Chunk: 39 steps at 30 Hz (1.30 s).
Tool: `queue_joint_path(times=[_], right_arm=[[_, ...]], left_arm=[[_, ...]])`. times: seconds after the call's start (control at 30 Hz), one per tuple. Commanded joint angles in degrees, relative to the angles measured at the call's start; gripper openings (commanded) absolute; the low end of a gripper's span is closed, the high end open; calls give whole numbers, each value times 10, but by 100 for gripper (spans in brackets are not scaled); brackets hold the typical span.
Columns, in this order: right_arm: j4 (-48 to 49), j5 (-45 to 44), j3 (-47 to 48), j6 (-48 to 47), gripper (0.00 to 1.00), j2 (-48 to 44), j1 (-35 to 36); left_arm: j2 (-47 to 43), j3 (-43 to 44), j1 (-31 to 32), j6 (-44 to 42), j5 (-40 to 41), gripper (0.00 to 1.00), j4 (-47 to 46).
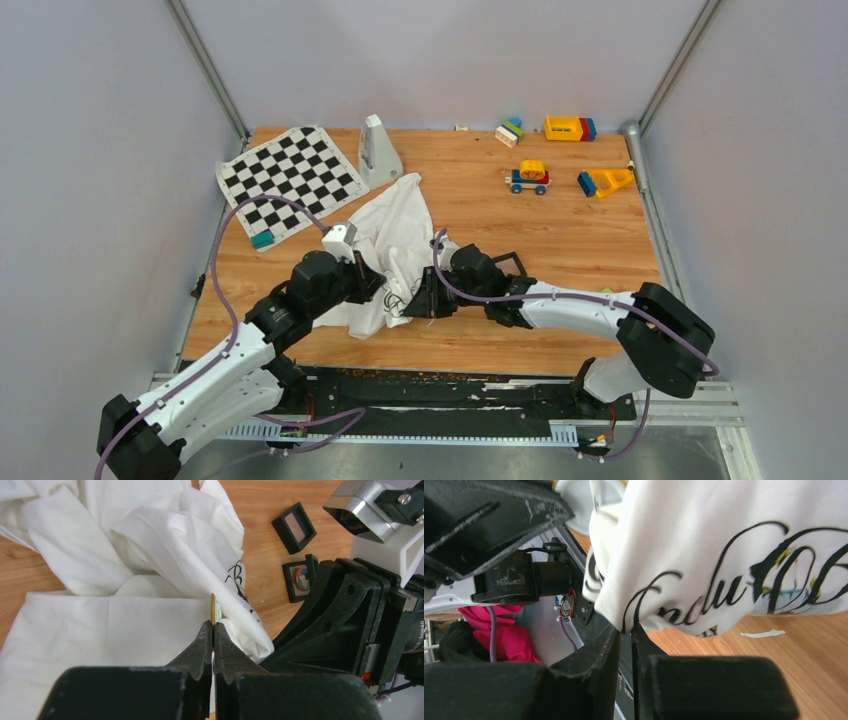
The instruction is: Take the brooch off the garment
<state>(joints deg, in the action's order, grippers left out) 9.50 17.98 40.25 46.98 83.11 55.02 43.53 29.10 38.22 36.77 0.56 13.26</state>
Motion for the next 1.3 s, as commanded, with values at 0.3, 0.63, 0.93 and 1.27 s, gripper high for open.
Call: queue_joint_path(times=[0.3,0.63,0.93,1.27], right_arm=[[34,-15,-11,39,70,-127,-39],[217,63,-53,141,68,-118,-69],[284,110,-38,146,56,-82,-69],[334,101,-56,169,47,-93,-68]], left_arm=[[-142,-63,-5,85,-23,0,-167],[-206,-95,-4,168,-81,0,-249],[-183,-102,-5,193,-136,0,-290],[-163,-105,-4,196,-153,0,-315]])
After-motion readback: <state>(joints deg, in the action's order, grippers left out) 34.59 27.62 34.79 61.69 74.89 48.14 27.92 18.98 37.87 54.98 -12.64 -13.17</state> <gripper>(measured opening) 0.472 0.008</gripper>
